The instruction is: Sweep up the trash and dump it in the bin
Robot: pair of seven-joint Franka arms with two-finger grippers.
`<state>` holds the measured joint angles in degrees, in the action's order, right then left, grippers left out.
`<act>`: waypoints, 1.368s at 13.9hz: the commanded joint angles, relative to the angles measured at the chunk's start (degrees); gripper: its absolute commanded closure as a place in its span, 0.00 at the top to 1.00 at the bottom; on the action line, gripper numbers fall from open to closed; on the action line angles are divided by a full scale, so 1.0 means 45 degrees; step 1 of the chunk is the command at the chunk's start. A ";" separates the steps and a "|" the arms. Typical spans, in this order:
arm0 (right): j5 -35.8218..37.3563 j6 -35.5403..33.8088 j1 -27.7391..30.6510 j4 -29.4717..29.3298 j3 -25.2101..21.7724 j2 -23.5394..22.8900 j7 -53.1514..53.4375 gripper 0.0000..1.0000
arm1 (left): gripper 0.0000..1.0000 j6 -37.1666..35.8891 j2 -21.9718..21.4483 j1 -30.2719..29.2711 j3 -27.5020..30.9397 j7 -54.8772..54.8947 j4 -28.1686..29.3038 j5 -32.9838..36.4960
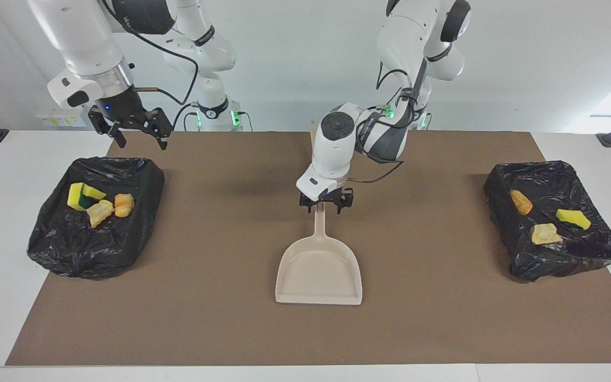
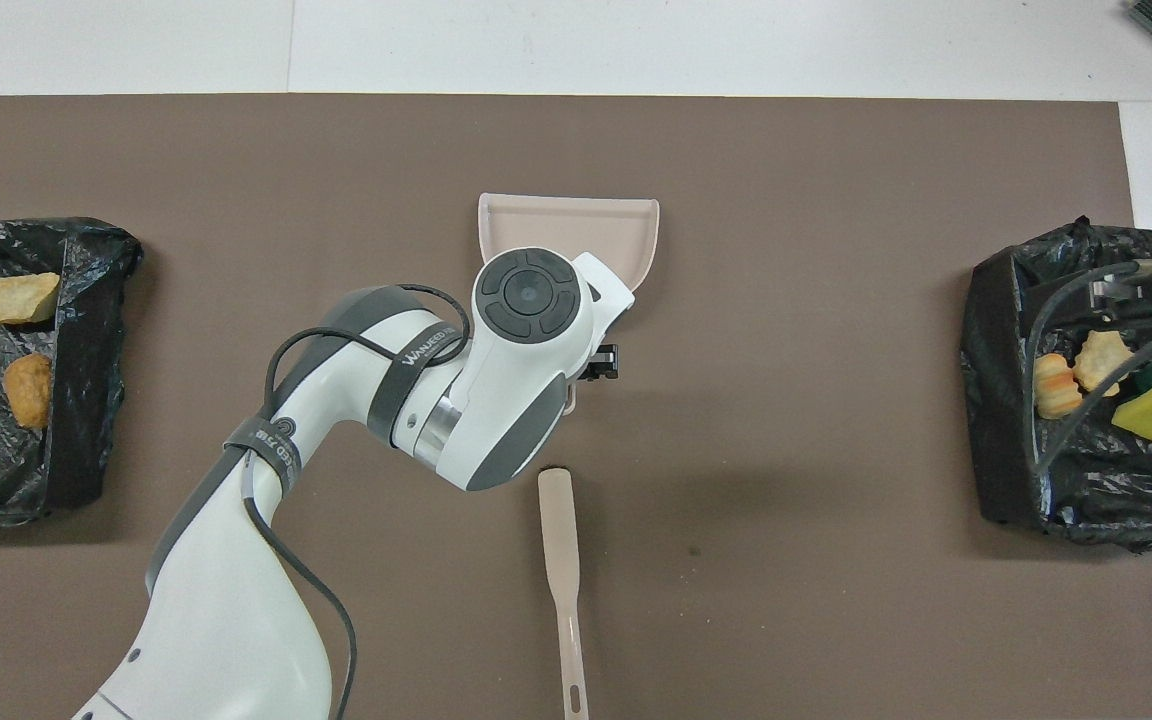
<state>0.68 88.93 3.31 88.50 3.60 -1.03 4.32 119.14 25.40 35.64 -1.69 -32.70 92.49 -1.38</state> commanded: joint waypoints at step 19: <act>-0.0229 0.0374 0.0085 0.0411 0.0040 0.0288 -0.0082 1.00 | 1.00 -0.6511 -0.6327 -0.6238 0.0531 0.6795 -0.0181 0.0288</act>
<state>0.68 88.93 3.31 88.50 3.60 -1.03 4.32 92.63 -0.73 8.90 0.45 -5.19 91.14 -0.97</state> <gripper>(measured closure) 0.000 0.000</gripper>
